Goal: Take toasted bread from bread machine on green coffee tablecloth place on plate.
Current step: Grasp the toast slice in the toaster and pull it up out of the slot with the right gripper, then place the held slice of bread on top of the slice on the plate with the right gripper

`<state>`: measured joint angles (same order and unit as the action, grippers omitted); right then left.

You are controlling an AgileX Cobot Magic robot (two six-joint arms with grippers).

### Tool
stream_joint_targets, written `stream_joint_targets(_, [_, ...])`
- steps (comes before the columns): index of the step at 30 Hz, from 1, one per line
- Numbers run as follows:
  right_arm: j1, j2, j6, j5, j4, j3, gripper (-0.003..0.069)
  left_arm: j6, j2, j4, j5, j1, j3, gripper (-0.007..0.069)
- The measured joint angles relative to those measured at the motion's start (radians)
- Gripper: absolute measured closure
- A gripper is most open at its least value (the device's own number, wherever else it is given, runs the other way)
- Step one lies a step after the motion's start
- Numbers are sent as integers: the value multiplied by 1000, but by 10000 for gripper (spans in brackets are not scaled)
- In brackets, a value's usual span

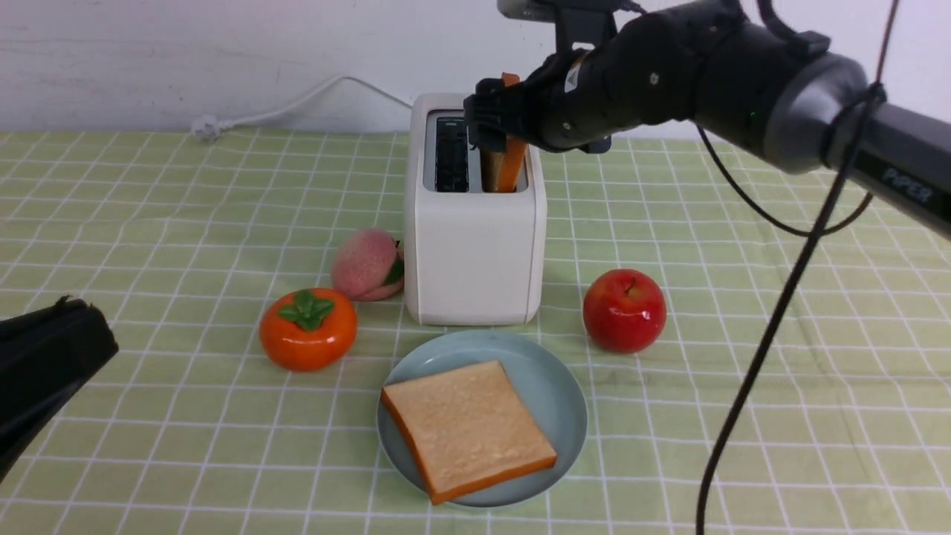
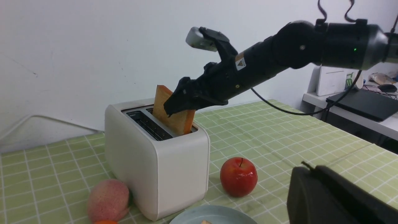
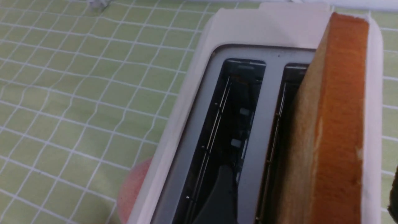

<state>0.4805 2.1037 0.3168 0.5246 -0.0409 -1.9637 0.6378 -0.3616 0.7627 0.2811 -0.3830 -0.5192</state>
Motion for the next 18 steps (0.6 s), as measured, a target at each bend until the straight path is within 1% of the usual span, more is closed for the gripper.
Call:
stream_joint_targets(2, [0, 18, 0, -14, 7, -2, 52, 0, 0, 0, 0, 0, 1, 638])
stream_joint_targets(7, [-4, 23, 0, -29, 32, -7, 298, 0, 0, 0, 0, 0, 1, 638])
stream_joint_targets(8, [-4, 23, 0, -30, 34, -7, 321, 0, 0, 0, 0, 0, 1, 638])
stream_joint_targets(9, [-4, 23, 1, -37, 31, -9, 416, 0, 0, 0, 0, 0, 1, 638])
stream_joint_targets(10, [-4, 23, 3, -38, 31, -9, 427, 0, 0, 0, 0, 0, 1, 638])
stream_joint_targets(11, [-1, 23, 3, -41, 31, -9, 519, 0, 0, 1, 0, 0, 1, 638])
stream_joint_targets(12, [-1, 23, 3, -41, 31, -9, 519, 0, 0, 1, 0, 0, 1, 638])
stream_joint_targets(13, [-1, 22, 4, -41, 33, -9, 544, 0, 0, 1, 0, 0, 1, 638])
stream_joint_targets(18, [-1, -16, 5, -34, 41, -7, 543, 0, 0, 1, 0, 0, 1, 638])
